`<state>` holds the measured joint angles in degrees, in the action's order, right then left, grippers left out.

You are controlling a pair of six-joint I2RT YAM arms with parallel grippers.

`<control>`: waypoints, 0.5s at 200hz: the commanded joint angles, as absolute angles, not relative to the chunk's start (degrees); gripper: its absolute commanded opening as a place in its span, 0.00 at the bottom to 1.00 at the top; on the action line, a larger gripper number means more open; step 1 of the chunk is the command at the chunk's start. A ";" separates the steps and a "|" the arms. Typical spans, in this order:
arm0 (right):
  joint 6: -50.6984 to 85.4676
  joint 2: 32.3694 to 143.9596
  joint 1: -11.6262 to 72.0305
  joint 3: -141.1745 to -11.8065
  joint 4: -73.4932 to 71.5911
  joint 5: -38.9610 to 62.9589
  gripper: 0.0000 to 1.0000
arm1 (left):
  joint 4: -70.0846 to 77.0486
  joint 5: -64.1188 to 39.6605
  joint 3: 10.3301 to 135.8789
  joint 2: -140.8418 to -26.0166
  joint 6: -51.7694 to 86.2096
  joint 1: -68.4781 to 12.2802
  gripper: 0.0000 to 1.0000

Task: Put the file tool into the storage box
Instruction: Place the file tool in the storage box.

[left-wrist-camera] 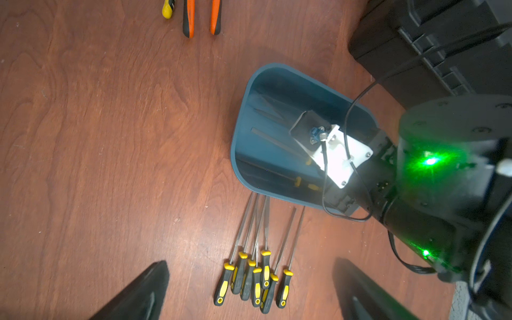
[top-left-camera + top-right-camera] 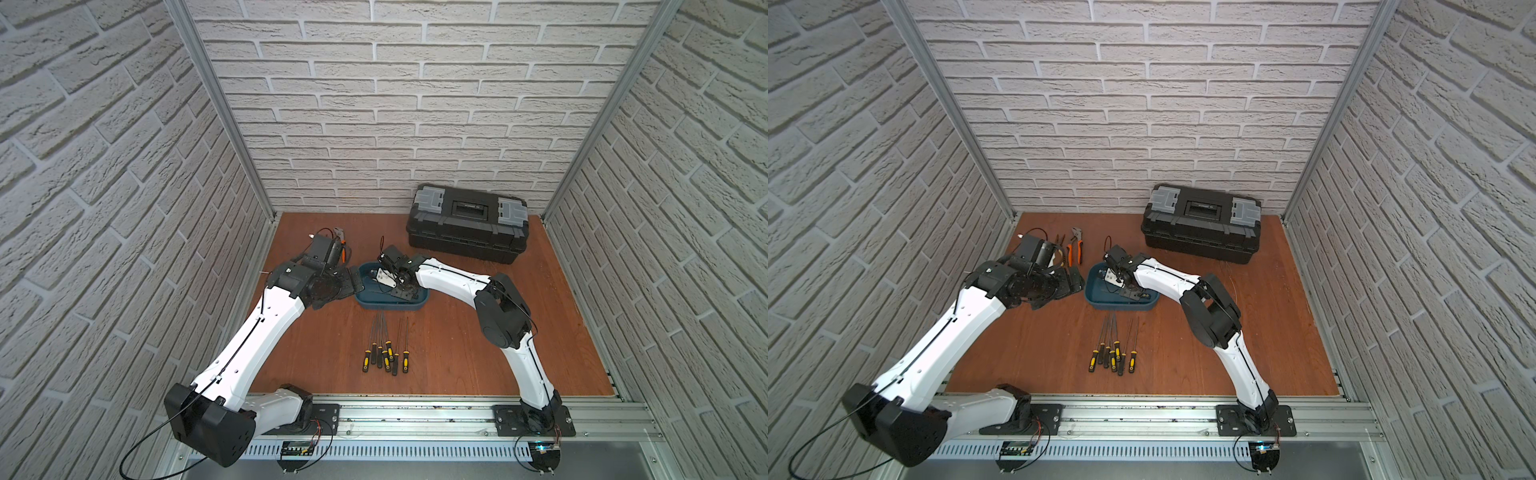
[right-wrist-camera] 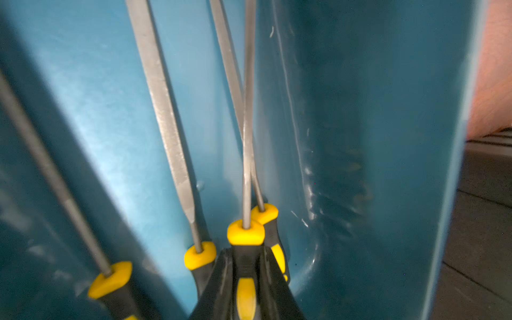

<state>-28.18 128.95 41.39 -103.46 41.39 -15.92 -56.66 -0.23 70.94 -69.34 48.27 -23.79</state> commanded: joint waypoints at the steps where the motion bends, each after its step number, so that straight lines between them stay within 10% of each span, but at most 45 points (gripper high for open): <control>1: -25.57 129.90 41.05 -104.24 41.05 -17.07 0.32 | -56.87 1.15 72.19 -70.15 49.12 -24.24 0.98; 100: -12.16 122.91 39.83 -105.59 41.33 -12.17 0.58 | -58.05 4.28 71.95 -68.20 49.56 -24.23 0.98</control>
